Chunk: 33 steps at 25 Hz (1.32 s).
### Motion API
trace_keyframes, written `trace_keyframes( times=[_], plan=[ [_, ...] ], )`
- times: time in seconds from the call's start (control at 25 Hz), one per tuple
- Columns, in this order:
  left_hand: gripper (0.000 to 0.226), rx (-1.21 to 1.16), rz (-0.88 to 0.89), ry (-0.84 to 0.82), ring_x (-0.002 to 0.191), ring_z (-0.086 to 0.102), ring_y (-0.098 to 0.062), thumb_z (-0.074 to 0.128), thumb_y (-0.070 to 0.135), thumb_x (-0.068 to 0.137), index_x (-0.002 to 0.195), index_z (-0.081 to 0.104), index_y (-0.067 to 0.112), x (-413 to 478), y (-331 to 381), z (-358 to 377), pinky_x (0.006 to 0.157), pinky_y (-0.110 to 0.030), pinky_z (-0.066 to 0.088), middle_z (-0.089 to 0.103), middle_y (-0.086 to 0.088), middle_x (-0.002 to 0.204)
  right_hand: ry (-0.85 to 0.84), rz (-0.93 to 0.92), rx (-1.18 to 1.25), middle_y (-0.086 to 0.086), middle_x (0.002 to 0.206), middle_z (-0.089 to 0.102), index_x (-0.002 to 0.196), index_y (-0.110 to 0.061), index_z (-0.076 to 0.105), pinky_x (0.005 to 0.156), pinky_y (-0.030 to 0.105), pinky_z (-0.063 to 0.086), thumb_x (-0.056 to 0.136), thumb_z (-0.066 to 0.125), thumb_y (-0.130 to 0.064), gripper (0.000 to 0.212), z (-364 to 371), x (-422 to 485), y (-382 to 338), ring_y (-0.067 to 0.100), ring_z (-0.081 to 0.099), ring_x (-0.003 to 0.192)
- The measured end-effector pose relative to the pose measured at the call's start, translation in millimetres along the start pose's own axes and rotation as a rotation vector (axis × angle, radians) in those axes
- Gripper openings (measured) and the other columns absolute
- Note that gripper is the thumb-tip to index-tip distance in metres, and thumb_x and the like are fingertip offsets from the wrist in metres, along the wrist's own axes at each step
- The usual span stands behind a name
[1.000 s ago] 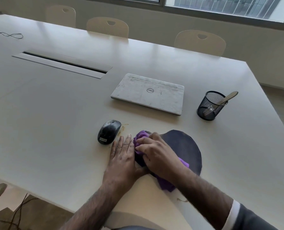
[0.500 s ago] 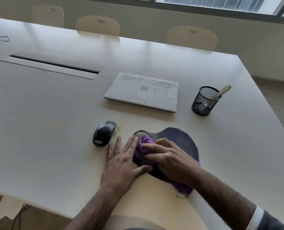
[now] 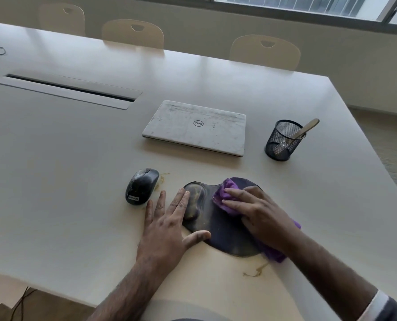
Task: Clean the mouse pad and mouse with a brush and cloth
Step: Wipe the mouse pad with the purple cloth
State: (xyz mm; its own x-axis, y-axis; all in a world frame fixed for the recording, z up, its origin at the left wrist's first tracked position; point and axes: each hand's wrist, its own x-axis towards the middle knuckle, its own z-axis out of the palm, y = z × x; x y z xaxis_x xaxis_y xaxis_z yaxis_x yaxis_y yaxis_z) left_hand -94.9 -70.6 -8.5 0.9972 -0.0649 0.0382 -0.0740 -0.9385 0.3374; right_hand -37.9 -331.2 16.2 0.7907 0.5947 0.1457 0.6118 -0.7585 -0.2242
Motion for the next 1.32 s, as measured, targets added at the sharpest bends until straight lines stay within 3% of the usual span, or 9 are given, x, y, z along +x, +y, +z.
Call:
trace_keyframes(
  times=[0.16,0.32,0.48,0.56,0.68,0.84,1.12,1.24,1.32],
  plan=[
    [0.112,-0.031,0.0,0.005,0.155,-0.021,-0.014,0.018,0.099,0.07,0.161,-0.005,0.039,-0.8,1.0,-1.1,0.123,-0.038,-0.018,-0.01,0.026,0.165,0.073,0.295,0.064,-0.003,0.138,0.066,0.123,-0.022,0.075,0.106,0.02,0.03,0.078,0.049,-0.012,0.053,-14.4,6.5,39.8,0.03,0.057,0.116],
    [0.111,-0.017,0.005,0.01,0.155,-0.02,-0.014,0.018,0.099,0.07,0.161,-0.006,0.04,-0.6,0.2,-0.1,0.123,-0.037,-0.019,-0.012,0.027,0.163,-0.04,0.221,0.1,-0.009,0.133,0.067,0.119,-0.024,0.077,0.104,0.023,0.037,0.079,0.056,-0.009,0.048,-15.3,8.9,9.7,0.021,0.053,0.116],
    [0.114,-0.017,0.005,0.007,0.155,-0.02,-0.014,0.012,0.102,0.068,0.162,-0.005,0.039,-0.3,0.3,1.1,0.123,-0.038,-0.018,-0.01,0.027,0.164,-0.305,0.161,0.448,-0.016,0.118,0.073,0.102,-0.024,0.084,0.099,0.015,0.045,0.073,0.055,-0.003,0.046,-59.7,6.8,15.8,-0.003,0.063,0.11],
    [0.115,-0.026,0.005,0.011,0.155,-0.018,-0.014,0.009,0.103,0.067,0.162,-0.002,0.039,-0.1,0.0,1.9,0.124,-0.039,-0.017,-0.007,0.026,0.165,-0.19,0.23,0.545,-0.011,0.115,0.074,0.103,-0.017,0.083,0.096,0.008,0.043,0.075,0.054,0.011,0.05,-66.4,18.6,27.3,-0.004,0.066,0.109],
    [0.117,-0.003,0.002,-0.006,0.154,-0.021,-0.013,0.003,0.104,0.065,0.162,-0.005,0.038,-0.5,-0.8,2.0,0.125,-0.041,-0.015,-0.009,0.025,0.166,-0.032,0.171,0.351,-0.003,0.125,0.071,0.115,-0.017,0.079,0.104,0.008,0.038,0.075,0.053,0.003,0.051,-44.5,32.7,17.3,0.013,0.064,0.119],
    [0.116,0.011,0.012,-0.003,0.155,-0.02,-0.014,0.0,0.104,0.065,0.161,-0.006,0.039,-0.1,0.7,1.0,0.125,-0.042,-0.013,-0.009,0.024,0.167,-0.177,-0.027,0.072,-0.007,0.148,0.056,0.134,-0.027,0.067,0.112,0.031,0.037,0.085,0.053,-0.011,0.054,-16.7,29.6,-12.3,0.02,0.047,0.125],
    [0.118,-0.019,0.008,0.007,0.154,-0.021,-0.014,0.001,0.104,0.064,0.161,-0.004,0.039,-0.3,-0.4,1.8,0.123,-0.039,-0.019,-0.009,0.025,0.166,-0.355,-0.016,0.035,-0.028,0.131,0.063,0.116,-0.037,0.076,0.098,0.027,0.049,0.087,0.064,-0.013,0.04,-65.3,-7.8,26.3,0.005,0.05,0.12],
    [0.117,-0.013,0.011,-0.007,0.154,-0.022,-0.013,0.003,0.105,0.065,0.161,-0.006,0.038,-0.9,-1.7,2.6,0.124,-0.04,-0.017,-0.009,0.023,0.166,-0.19,-0.074,0.047,-0.019,0.136,0.063,0.122,-0.036,0.074,0.098,0.027,0.048,0.091,0.058,-0.019,0.039,-57.9,12.6,-2.7,0.011,0.05,0.12],
    [0.116,-0.003,0.011,-0.011,0.154,-0.021,-0.013,0.007,0.104,0.067,0.161,-0.006,0.037,-0.4,-1.8,2.9,0.125,-0.041,-0.015,-0.007,0.022,0.167,-0.211,-0.185,0.059,-0.011,0.144,0.058,0.128,-0.035,0.068,0.101,0.032,0.047,0.092,0.048,-0.024,0.043,-30.1,7.2,-32.0,0.018,0.05,0.122]
  ],
)
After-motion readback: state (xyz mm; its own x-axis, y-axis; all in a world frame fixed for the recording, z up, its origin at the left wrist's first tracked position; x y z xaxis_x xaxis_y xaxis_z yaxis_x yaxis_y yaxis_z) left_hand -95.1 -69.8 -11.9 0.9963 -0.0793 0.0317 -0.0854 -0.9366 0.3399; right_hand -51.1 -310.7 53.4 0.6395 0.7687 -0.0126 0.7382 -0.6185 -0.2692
